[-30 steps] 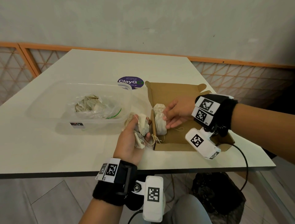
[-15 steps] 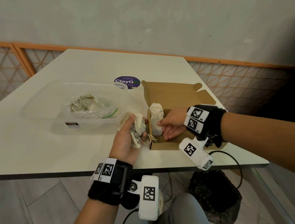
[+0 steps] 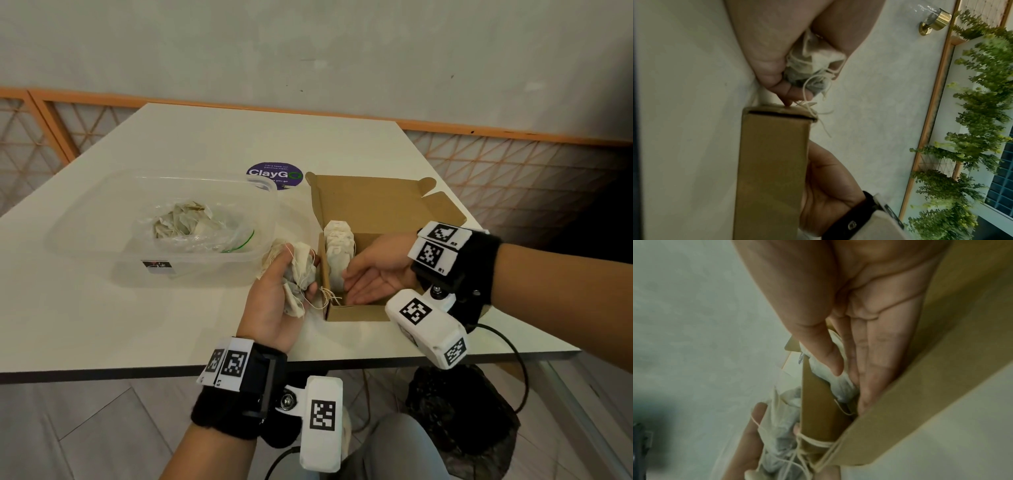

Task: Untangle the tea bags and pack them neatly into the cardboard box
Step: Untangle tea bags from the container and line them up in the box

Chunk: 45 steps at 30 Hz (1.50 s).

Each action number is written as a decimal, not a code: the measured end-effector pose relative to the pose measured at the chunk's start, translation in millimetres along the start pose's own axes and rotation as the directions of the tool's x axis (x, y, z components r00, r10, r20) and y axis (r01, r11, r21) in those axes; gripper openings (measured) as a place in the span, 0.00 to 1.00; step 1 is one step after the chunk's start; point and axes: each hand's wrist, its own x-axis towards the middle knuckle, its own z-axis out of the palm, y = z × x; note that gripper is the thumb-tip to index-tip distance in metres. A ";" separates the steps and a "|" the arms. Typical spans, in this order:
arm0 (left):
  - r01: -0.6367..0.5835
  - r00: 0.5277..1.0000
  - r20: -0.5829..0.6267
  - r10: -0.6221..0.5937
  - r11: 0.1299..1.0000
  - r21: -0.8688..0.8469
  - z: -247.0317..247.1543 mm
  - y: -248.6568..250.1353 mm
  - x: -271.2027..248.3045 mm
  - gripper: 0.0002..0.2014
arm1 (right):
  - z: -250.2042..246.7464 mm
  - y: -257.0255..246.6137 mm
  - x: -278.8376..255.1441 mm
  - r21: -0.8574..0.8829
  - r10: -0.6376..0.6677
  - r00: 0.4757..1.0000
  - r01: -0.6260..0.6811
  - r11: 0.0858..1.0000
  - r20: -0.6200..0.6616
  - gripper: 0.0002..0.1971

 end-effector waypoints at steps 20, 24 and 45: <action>0.013 1.000 -0.005 -0.013 1.000 -0.003 2.7 0.9 -2.6 0.18 | -4.1 8.8 -17.3 -0.088 -0.220 0.974 0.214 0.973 -0.060 0.08; 0.026 0.998 0.065 -0.022 0.998 -0.065 2.6 4.7 -11.7 0.15 | -2.1 7.2 -29.8 -0.201 -0.487 0.867 0.462 0.864 -0.102 0.04; -0.118 0.978 0.192 0.078 0.971 0.210 7.0 0.9 -24.4 0.16 | 29.2 15.3 -11.9 0.193 -0.698 0.678 0.735 0.650 -0.230 0.07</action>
